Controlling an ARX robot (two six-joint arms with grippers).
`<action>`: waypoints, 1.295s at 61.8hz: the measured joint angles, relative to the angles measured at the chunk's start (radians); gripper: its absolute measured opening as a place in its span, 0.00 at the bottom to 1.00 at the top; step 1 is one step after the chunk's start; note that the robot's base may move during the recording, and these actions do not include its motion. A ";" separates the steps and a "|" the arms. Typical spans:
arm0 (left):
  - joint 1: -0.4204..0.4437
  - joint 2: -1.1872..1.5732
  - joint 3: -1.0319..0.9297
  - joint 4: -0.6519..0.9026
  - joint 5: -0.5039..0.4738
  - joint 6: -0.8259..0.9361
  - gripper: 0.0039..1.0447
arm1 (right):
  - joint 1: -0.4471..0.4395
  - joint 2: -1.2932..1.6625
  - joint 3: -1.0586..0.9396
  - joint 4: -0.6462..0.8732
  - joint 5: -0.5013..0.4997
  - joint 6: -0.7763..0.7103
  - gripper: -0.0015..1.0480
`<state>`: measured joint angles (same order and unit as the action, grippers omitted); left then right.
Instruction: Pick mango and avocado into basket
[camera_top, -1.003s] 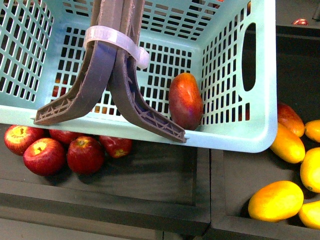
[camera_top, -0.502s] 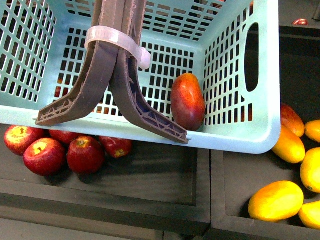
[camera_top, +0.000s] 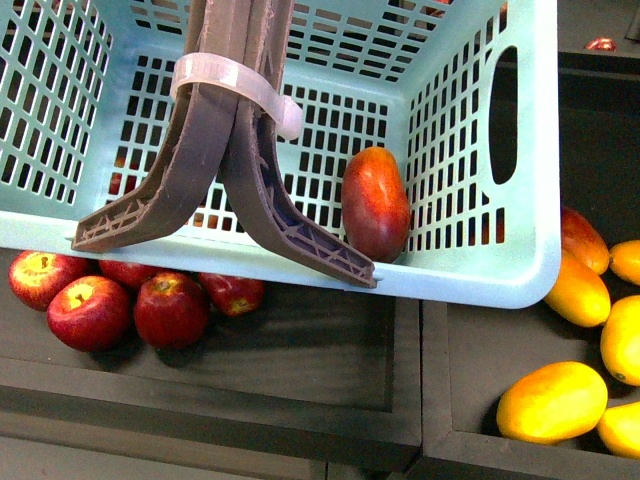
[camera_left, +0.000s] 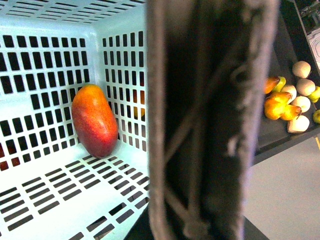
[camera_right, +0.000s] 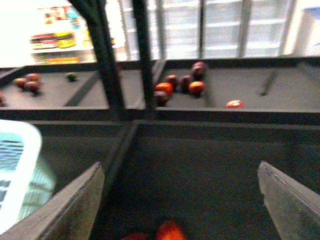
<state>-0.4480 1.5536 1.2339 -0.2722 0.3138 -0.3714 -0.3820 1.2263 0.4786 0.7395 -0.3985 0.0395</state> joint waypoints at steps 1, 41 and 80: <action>0.000 0.000 0.000 0.000 0.000 0.000 0.05 | 0.004 -0.006 -0.009 0.004 0.013 -0.003 0.80; 0.000 0.000 0.000 0.000 0.000 0.000 0.05 | 0.271 -0.483 -0.391 -0.095 0.291 -0.039 0.02; 0.000 0.000 0.000 0.000 -0.001 0.001 0.05 | 0.378 -0.698 -0.474 -0.207 0.394 -0.040 0.42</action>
<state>-0.4480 1.5539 1.2339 -0.2722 0.3130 -0.3706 -0.0036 0.5282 0.0048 0.5323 -0.0044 -0.0006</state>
